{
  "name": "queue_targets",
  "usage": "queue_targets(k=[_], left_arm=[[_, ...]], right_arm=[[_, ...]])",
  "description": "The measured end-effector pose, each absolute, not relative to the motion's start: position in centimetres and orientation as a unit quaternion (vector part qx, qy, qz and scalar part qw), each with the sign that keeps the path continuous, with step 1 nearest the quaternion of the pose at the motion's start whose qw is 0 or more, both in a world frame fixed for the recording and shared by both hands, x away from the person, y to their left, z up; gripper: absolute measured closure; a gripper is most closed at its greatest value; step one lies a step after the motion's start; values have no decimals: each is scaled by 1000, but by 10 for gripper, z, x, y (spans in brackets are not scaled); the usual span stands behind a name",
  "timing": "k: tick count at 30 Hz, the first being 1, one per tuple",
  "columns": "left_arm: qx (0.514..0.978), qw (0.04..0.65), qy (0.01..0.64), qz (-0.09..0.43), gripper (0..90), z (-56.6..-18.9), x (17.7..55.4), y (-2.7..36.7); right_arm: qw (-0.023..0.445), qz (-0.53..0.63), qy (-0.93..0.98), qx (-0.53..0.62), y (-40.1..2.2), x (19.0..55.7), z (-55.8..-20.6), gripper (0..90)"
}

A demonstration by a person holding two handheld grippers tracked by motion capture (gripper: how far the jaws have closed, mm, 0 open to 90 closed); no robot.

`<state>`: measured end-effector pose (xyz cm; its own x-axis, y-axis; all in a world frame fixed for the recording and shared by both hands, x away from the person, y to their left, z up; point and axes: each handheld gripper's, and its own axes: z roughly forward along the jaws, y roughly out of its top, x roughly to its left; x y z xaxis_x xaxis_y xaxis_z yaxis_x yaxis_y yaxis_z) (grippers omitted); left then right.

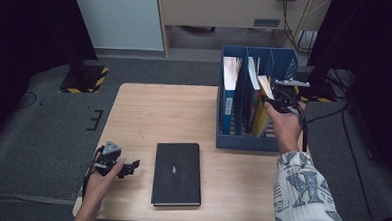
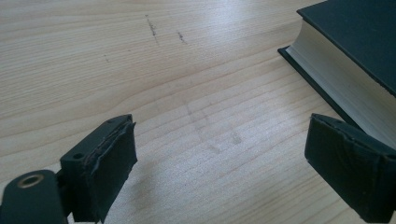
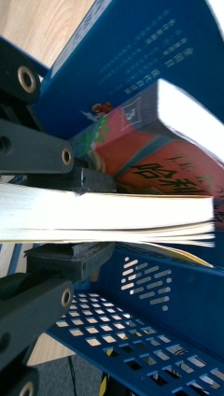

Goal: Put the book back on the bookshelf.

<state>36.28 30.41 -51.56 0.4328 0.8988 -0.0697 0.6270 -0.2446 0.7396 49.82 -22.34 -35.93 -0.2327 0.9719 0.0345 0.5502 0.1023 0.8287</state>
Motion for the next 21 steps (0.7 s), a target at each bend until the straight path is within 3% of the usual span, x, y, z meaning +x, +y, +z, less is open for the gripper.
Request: queue_targets(k=[8, 21], left_arm=[[767, 360, 497, 189, 85, -516, 363, 304], [768, 359, 496, 189, 85, -515, 363, 304]], right_arm=[[297, 366, 686, 555, -217, 497, -360, 748], [304, 374, 672, 563, -215, 506, -358, 753]])
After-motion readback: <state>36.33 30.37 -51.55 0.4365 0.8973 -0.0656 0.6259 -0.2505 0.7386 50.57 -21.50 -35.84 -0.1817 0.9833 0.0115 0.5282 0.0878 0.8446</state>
